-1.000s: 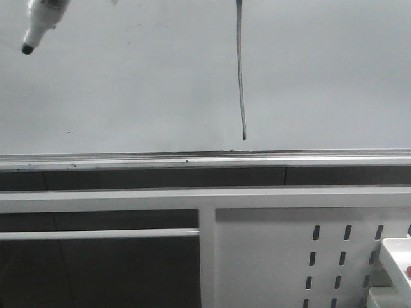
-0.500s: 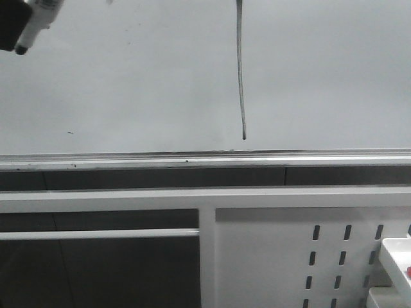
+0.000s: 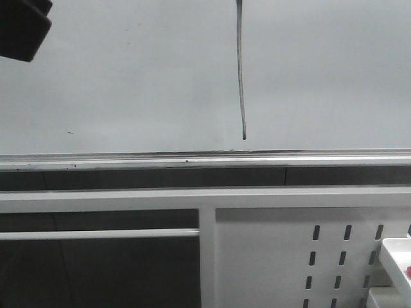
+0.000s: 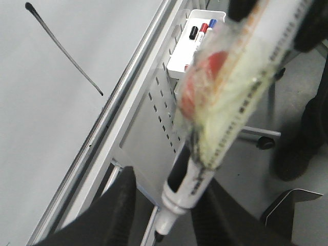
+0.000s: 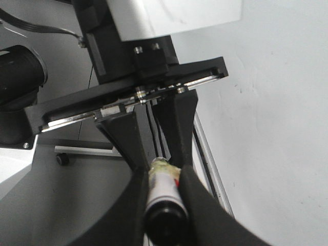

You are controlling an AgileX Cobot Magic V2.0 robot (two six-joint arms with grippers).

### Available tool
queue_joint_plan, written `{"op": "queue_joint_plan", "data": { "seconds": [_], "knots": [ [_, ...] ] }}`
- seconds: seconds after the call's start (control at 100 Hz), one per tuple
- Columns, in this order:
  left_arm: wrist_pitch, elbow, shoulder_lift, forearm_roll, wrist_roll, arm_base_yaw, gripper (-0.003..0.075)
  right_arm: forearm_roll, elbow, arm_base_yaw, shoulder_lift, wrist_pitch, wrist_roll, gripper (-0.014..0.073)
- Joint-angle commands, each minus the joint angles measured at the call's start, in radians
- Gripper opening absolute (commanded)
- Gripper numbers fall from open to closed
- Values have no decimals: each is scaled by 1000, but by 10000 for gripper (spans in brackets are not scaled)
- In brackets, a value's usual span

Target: Write number 1 on whiteboard

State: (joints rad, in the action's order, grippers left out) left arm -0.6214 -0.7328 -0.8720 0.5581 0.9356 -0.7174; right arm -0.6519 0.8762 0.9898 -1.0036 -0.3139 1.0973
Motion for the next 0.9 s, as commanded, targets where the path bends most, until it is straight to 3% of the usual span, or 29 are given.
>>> {"op": "queue_joint_plan", "data": {
  "seconds": [0.0, 0.89],
  "knots": [
    [69, -39, 3, 72, 0, -4, 221, -15, 35, 5, 0, 40, 10, -71],
    [57, -39, 3, 145, 0, -4, 216, -15, 35, 5, -34, -16, 10, -71]
  ]
}}
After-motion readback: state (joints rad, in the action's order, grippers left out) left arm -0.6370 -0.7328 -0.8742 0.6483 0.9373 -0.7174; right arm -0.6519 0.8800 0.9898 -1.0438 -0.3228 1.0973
